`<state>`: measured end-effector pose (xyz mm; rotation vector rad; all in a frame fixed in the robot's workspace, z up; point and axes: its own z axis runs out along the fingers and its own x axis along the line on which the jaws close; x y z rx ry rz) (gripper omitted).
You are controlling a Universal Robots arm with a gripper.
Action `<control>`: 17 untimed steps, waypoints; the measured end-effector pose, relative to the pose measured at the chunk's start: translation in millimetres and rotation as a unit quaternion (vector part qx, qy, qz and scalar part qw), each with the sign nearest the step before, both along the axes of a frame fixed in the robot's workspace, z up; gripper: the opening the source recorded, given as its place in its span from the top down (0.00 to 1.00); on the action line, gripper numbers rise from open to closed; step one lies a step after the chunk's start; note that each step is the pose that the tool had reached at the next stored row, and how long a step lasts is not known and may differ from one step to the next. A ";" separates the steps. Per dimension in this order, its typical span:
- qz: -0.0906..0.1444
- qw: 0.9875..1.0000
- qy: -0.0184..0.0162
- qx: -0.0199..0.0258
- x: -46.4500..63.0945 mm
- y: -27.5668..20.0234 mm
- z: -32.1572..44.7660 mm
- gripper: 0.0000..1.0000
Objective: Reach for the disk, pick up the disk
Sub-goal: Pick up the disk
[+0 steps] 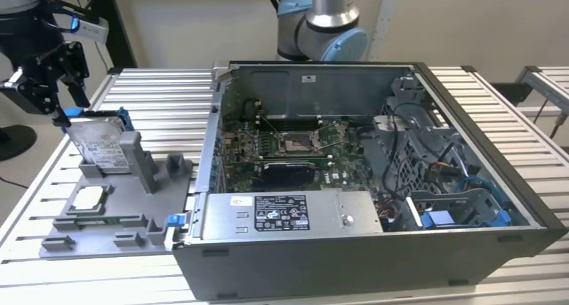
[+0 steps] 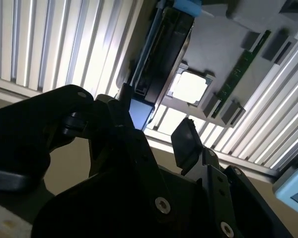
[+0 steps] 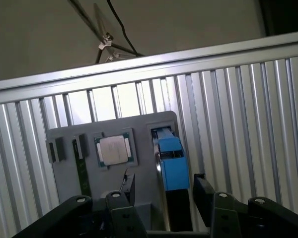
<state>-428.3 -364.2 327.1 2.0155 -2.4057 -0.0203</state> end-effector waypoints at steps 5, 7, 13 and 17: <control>0.000 1.000 -0.001 0.000 -4.3 1.3 -9.2 0.00; 0.000 1.000 -0.001 0.000 -4.5 2.0 -12.7 0.00; 0.000 1.000 -0.003 0.000 -4.5 6.9 -23.7 0.00; 0.000 1.000 -0.003 0.000 -4.5 6.9 -30.9 0.00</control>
